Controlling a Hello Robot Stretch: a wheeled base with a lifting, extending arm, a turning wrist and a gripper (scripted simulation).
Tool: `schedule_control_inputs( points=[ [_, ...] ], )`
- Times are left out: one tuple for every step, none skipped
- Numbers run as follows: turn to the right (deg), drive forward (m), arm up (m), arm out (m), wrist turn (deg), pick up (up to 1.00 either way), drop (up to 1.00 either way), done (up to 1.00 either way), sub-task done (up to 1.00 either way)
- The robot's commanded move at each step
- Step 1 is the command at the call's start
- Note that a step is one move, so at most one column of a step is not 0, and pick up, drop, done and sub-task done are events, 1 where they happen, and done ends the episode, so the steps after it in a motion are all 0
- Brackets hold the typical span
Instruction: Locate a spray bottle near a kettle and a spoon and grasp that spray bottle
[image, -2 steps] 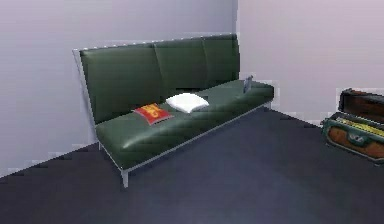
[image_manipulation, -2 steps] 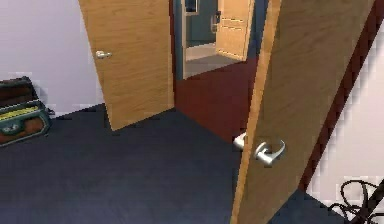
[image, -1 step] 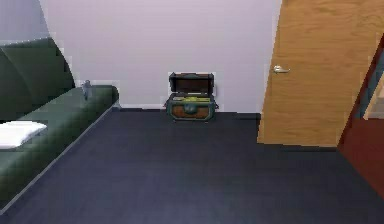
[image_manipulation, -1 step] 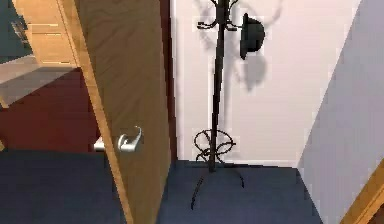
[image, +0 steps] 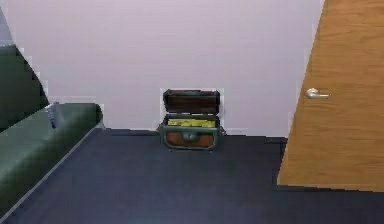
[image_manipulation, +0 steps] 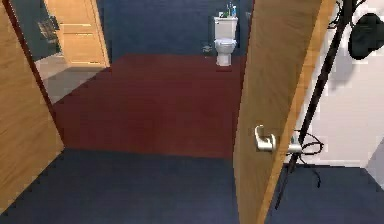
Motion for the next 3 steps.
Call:
schedule_control_inputs(
  points=[
    [45.0,0.0,0.0,0.0,0.0,0.0,0.0,0.0,0.0],
    [0.0,0.15,0.0,0.0,0.0,0.0,0.0,0.0,0.0],
    [3.0,0.0,0.0,0.0,0.0,0.0,0.0,0.0,0.0]
  ],
)
